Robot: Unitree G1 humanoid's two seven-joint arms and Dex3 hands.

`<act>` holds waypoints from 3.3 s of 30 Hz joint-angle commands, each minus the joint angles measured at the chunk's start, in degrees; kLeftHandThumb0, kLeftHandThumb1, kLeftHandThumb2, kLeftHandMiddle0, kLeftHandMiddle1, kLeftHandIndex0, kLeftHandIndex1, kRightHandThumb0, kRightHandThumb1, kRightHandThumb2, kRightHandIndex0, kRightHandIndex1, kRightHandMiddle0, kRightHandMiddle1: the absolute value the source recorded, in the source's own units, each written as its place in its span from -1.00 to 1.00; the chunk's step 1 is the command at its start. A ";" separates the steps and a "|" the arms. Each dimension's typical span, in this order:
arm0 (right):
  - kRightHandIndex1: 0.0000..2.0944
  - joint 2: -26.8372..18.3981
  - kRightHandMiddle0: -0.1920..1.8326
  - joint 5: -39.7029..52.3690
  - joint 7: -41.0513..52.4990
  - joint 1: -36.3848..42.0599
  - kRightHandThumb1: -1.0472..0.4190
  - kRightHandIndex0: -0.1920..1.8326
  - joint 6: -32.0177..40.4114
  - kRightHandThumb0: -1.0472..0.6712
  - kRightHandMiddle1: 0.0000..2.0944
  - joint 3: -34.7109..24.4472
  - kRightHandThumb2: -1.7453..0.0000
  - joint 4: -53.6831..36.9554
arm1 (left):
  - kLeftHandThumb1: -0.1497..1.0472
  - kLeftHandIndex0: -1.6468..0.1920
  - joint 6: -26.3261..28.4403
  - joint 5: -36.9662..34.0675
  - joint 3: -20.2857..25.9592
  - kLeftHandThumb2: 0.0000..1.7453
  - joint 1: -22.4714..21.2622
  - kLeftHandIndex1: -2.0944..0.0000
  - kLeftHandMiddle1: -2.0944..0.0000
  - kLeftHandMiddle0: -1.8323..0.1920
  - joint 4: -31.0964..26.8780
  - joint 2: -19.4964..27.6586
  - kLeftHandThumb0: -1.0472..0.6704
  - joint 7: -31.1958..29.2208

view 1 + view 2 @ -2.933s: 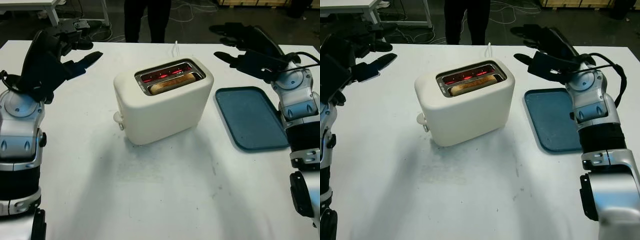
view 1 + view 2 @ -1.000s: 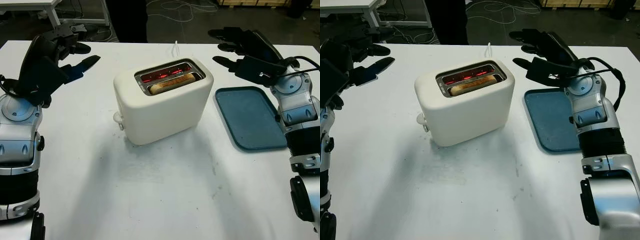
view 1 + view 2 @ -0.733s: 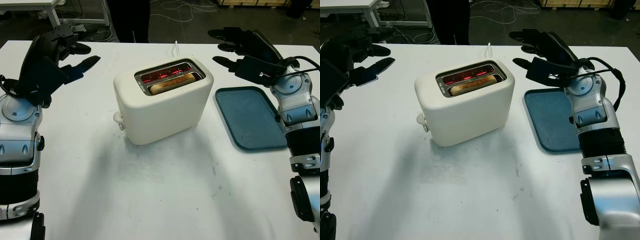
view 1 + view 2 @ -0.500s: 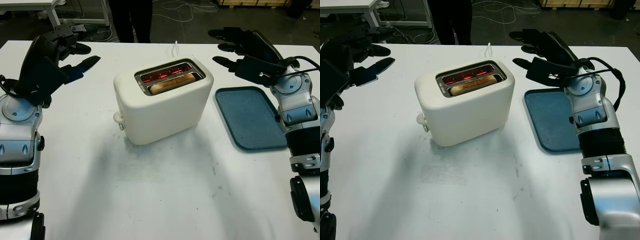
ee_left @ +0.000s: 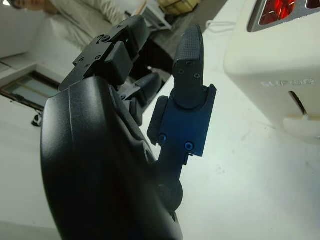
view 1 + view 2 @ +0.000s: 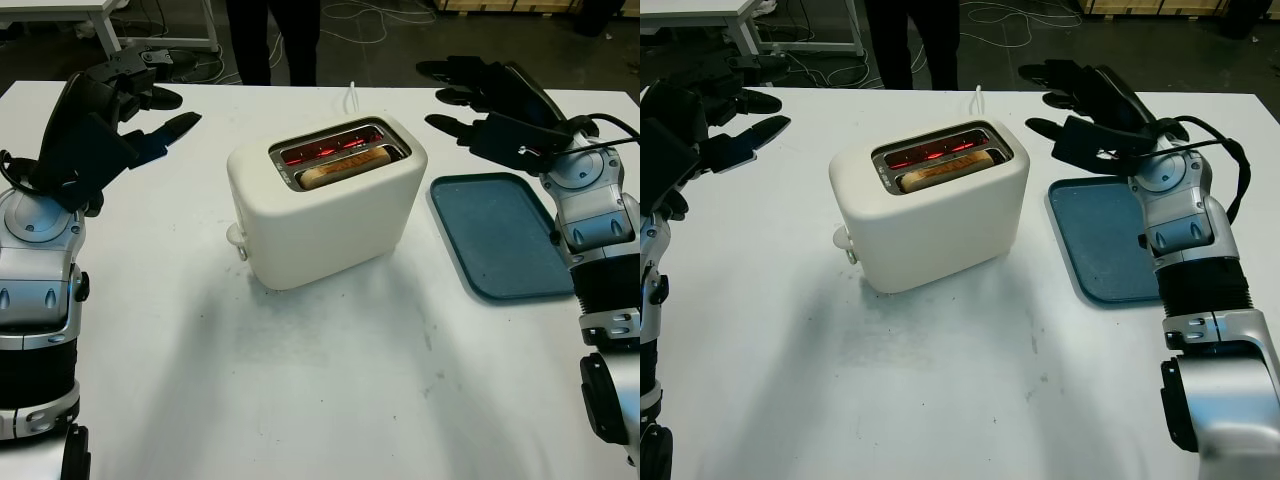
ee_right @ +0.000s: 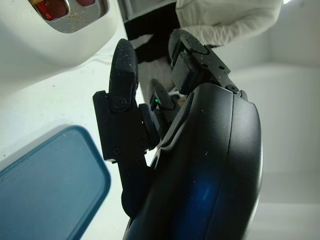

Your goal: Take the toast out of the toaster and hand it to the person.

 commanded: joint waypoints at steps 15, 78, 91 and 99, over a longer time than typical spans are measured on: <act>-1.00 0.06 -0.38 -0.03 -0.05 0.19 -0.83 -0.29 0.61 -0.26 -1.00 0.17 0.55 -1.15 | 0.79 0.33 -1.46 0.27 -0.25 -0.72 -0.51 0.62 0.05 0.63 0.51 -0.03 -0.36 0.23; 0.05 1.60 -0.45 11.74 15.72 -19.11 -0.42 -0.59 -10.94 -0.69 -0.25 0.59 0.98 1.29 | 0.79 0.41 -0.73 -0.21 0.08 -0.72 -0.64 0.50 0.05 0.64 0.33 -0.42 -0.34 0.08; -0.16 2.13 -0.37 -2.34 11.58 -14.79 -0.40 -0.51 -22.92 -0.64 -0.51 10.31 0.99 2.70 | 0.79 0.43 0.91 0.22 -0.29 -0.72 -0.51 0.48 0.05 0.65 -0.60 -0.63 -0.36 0.57; -0.19 2.26 -0.37 -4.77 11.26 -13.99 -0.45 -0.56 -24.57 -0.64 -0.57 11.73 1.00 4.94 | 0.79 0.43 2.19 -0.13 -0.32 -0.71 -0.58 0.48 0.06 0.66 -1.09 -0.84 -0.35 0.46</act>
